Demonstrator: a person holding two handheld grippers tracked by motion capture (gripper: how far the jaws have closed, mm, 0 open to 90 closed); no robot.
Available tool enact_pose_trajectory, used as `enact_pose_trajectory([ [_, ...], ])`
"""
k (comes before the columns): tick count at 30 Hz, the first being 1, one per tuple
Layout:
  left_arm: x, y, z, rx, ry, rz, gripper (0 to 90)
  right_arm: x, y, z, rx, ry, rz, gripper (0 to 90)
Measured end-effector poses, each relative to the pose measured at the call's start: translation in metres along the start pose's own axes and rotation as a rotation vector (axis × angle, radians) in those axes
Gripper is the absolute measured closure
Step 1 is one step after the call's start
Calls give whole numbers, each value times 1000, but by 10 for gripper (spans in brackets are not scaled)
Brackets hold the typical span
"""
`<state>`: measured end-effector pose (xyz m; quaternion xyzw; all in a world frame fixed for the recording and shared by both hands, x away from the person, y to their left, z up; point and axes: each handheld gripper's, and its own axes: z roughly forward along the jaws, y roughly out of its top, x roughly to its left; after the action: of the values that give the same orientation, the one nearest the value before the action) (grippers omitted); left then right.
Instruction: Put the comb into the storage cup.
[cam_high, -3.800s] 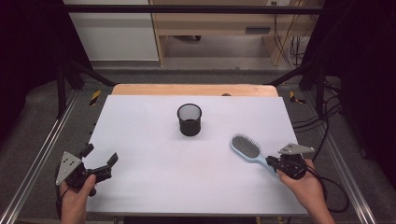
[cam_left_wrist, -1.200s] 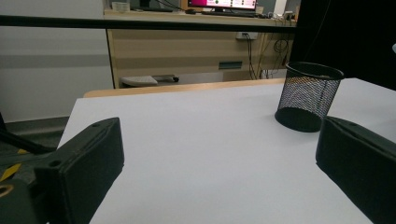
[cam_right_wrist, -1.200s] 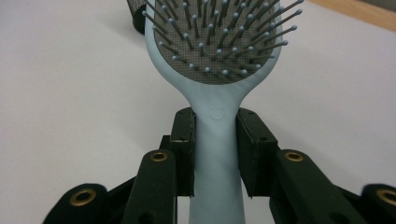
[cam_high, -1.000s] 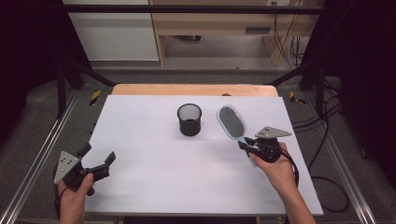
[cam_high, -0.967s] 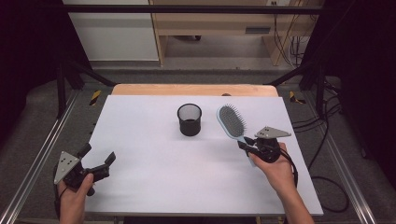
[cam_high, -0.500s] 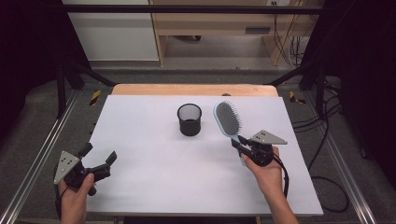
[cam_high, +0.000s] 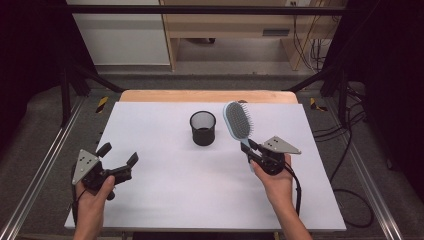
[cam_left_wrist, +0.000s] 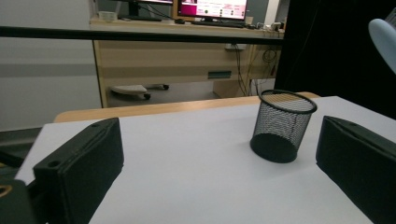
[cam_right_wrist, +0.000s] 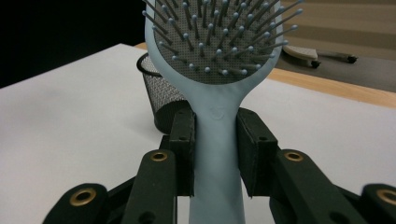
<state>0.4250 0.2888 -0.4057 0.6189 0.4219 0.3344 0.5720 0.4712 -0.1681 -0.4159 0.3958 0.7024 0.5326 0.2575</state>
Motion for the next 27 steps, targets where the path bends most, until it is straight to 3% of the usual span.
enact_pose_trajectory([
  [3, -6, 4, 7, -2, -32, -34, 9, 6, 4, 4, -26, -10, 26, 697],
  [4, -12, 9, 13, -2, -61, -54, 10, 9, 5, 6, -44, -10, 30, 697],
  [7, -24, 16, 21, -7, -97, -42, 11, 14, 8, 10, -76, 7, 49, 697],
  [16, -54, 37, 41, -9, -181, -4, 16, 34, 12, 23, -135, 47, 24, 697],
  [19, -60, 42, 46, -8, -211, -19, 16, 38, 14, 25, -141, 58, 16, 697],
  [21, -69, 50, 55, -14, -256, -14, 17, 42, 13, 29, -168, 77, 3, 697],
  [27, -84, 62, 63, -30, -296, -30, 17, 53, 12, 36, -179, 94, 8, 697],
])
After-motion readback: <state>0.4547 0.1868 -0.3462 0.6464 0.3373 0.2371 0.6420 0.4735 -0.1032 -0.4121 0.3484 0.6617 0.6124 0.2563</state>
